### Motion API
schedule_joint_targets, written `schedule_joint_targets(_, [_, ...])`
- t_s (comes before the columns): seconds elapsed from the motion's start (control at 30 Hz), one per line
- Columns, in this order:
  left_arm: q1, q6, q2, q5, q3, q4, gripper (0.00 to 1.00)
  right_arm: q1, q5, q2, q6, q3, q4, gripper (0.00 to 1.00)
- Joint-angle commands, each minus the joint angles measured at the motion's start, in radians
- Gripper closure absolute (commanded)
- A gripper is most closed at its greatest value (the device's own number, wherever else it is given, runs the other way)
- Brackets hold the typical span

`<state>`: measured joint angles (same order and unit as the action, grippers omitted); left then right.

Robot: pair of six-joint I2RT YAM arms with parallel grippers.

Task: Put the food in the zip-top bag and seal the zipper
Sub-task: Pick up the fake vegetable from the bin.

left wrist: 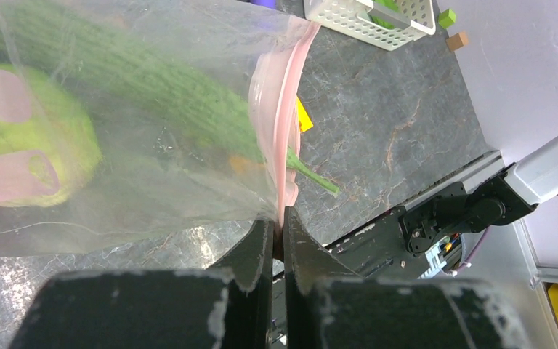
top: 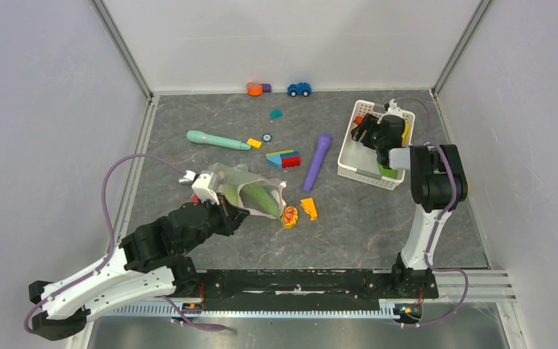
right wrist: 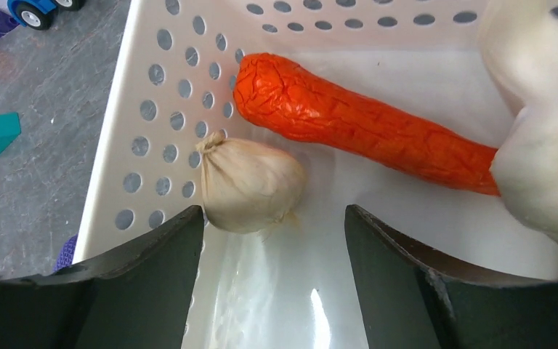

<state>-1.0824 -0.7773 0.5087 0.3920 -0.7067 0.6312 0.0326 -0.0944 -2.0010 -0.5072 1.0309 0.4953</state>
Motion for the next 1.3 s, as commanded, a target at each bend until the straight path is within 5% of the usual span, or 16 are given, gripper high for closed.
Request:
schedule_joint_targets(0.0, [-0.001,-0.039,0.027,0.022,-0.01,-0.061,0.96,0.001,0.037,-0.021,0.036,0.034,-0.004,0.23])
schedule_joint_targets(0.43, [-0.002,-0.063,0.066,-0.003,-0.014,-0.082,0.97,0.006,0.033,-0.089,0.004,0.048,0.069,0.29])
schedule_joint_targets(0.73, [-0.002,-0.115,0.064,-0.013,0.019,-0.084,0.98,0.008,0.016,-0.123,-0.002,0.053,0.108,0.44])
schedule_joint_targets(0.97, [-0.002,-0.112,0.082,-0.016,0.007,-0.088,0.98,0.007,0.018,-0.1,0.043,0.048,0.114,0.67])
schedule_joint_targets(1.07, [-0.001,-0.112,0.085,-0.012,0.003,-0.083,0.98,0.007,0.024,-0.053,0.068,0.03,0.119,0.79])
schedule_joint_targets(1.27, [-0.002,-0.114,0.081,-0.001,-0.017,-0.064,0.98,0.008,0.046,0.129,0.123,-0.031,0.109,0.85])
